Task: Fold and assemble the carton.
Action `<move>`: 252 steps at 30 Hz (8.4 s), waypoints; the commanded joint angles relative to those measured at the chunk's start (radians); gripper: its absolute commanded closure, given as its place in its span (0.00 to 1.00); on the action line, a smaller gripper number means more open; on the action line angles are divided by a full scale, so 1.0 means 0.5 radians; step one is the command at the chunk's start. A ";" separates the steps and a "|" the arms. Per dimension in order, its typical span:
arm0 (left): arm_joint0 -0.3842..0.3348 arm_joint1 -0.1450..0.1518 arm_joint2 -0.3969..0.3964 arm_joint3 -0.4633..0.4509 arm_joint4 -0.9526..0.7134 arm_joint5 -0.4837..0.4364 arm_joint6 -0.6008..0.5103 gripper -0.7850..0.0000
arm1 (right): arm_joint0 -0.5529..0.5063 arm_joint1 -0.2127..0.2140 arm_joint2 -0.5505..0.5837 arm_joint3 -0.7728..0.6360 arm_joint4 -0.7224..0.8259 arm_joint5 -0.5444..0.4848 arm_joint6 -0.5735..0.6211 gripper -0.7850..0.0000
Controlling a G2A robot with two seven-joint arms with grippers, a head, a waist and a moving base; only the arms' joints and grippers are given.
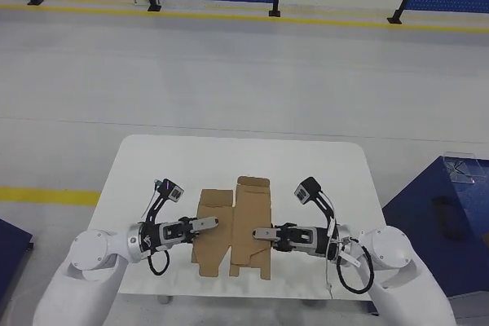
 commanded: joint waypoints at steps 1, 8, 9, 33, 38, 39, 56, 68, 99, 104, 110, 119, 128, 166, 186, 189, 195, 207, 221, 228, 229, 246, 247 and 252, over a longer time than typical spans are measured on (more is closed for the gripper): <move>-0.002 0.002 0.001 0.010 0.002 -0.024 0.010 1.00 | 0.004 0.000 -0.007 0.004 0.034 0.036 0.001 1.00; 0.027 0.012 -0.028 -0.012 -0.100 -0.108 -0.052 1.00 | 0.007 -0.001 -0.007 0.043 0.163 0.154 -0.047 0.00; 0.032 0.014 -0.034 -0.018 -0.113 -0.123 -0.067 1.00 | 0.007 -0.002 0.002 0.058 0.200 0.166 -0.059 0.00; 0.149 0.048 -0.013 -0.145 0.012 -0.447 -0.101 1.00 | 0.077 -0.035 0.007 0.251 0.707 0.352 -0.293 1.00; 0.154 0.053 0.008 -0.154 0.017 -0.442 -0.091 1.00 | 0.073 -0.030 -0.001 0.219 0.599 0.317 -0.298 1.00; 0.154 0.054 0.013 -0.154 0.031 -0.439 -0.094 0.84 | 0.072 -0.031 0.001 0.216 0.609 0.312 -0.305 1.00; 0.187 0.064 -0.099 -0.199 0.133 -0.552 0.152 0.00 | 0.010 -0.024 0.092 0.172 0.425 0.060 -0.473 1.00; 0.392 0.030 -0.227 -0.623 1.947 -1.206 1.113 0.00 | -0.086 -0.020 0.130 0.098 0.091 -0.319 -0.561 1.00; 0.169 0.004 0.513 -0.591 2.080 -1.109 1.109 0.00 | -0.165 -0.043 0.009 0.073 0.042 -0.352 -0.611 1.00; 0.171 0.017 0.484 -0.575 2.061 -1.107 1.121 0.00 | -0.166 -0.039 0.086 0.113 0.108 -0.357 -0.610 1.00; 0.233 0.044 0.378 -0.580 2.043 -1.116 1.158 0.00 | -0.154 -0.031 0.193 0.145 0.187 -0.328 -0.591 1.00; 0.267 0.061 0.313 -0.585 2.043 -1.092 1.140 0.00 | -0.154 -0.031 0.193 0.145 0.187 -0.328 -0.591 1.00; 0.306 0.053 0.246 -0.683 2.272 -1.198 1.518 0.00 | -0.107 -0.068 0.185 0.235 0.793 -0.035 -0.823 1.00; 0.333 -0.058 0.471 -0.617 4.292 -0.144 3.117 0.00 | -0.031 -0.145 0.119 0.464 2.318 1.069 -1.177 1.00; 0.281 -0.092 0.551 -0.583 4.284 -0.058 3.101 0.61 | -0.134 -0.163 0.046 0.366 2.187 0.959 -1.178 1.00; 0.287 -0.094 0.546 -0.582 4.272 -0.053 3.122 0.63 | -0.136 -0.165 0.047 0.365 2.184 0.953 -1.182 1.00; 0.296 -0.098 0.538 -0.579 4.222 -0.057 3.141 1.00 | -0.143 -0.168 0.041 0.345 2.164 0.961 -1.189 1.00; 0.299 -0.100 0.529 -0.586 4.208 -0.070 3.174 1.00 | -0.142 -0.167 0.041 0.345 2.159 0.971 -1.188 0.00; 0.286 -0.115 0.366 -0.582 3.297 -0.245 2.568 1.00 | -0.040 -0.112 0.321 0.582 1.664 0.770 -0.778 0.00; 0.147 -0.129 0.295 -0.327 1.615 -0.411 1.807 1.00 | -0.055 -0.057 0.562 0.479 1.489 0.779 -0.278 0.00; 0.120 -0.130 0.299 -0.290 1.388 -0.397 1.673 1.00 | -0.063 -0.051 0.583 0.445 1.436 0.725 -0.225 0.00; -0.277 -0.181 0.564 0.406 -0.297 0.141 0.296 1.00 | -0.191 -0.022 0.571 0.109 0.613 -0.194 0.272 0.00; -0.286 -0.185 0.583 0.423 -0.278 0.139 0.295 1.00 | -0.190 -0.021 0.560 0.108 0.594 -0.201 0.280 0.00; -0.319 -0.202 0.657 0.469 -0.265 0.151 0.259 1.00 | -0.175 -0.019 0.486 0.130 0.518 -0.163 0.265 0.00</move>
